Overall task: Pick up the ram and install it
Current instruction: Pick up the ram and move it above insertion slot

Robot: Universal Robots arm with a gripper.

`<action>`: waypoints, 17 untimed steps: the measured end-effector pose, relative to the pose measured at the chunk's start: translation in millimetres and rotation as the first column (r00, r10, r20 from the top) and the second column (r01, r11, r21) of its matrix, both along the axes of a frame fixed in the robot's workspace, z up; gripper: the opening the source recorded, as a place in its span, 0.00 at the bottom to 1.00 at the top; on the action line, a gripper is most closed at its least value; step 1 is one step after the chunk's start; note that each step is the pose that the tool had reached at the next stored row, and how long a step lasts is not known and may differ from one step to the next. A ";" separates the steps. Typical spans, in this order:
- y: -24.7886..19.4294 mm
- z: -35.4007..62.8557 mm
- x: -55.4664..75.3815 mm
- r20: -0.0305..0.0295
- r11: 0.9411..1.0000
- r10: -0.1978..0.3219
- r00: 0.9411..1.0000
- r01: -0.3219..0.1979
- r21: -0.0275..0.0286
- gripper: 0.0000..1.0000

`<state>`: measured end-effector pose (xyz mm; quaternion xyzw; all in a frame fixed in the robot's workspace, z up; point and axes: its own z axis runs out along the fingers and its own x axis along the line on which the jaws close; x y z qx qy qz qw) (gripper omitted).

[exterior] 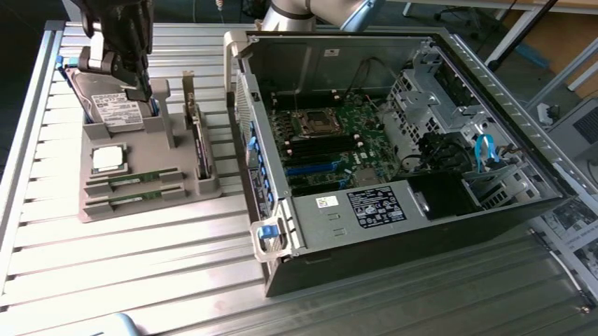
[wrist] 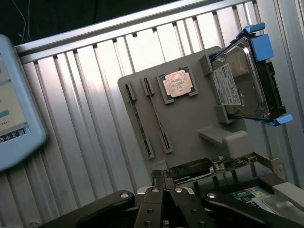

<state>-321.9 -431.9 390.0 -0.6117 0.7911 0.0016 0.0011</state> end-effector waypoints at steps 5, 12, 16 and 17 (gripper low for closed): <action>0.0 0.0 0.0 0.000 0.999 0.036 0.999 -0.036 -0.001 0.11; 0.0 0.0 0.0 0.000 0.997 0.082 0.997 -0.082 -0.003 0.11; 0.0 -0.1 0.0 0.000 0.994 0.109 0.994 -0.109 -0.004 0.11; 0.0 -0.1 0.0 0.000 0.993 0.116 0.993 -0.116 -0.004 0.11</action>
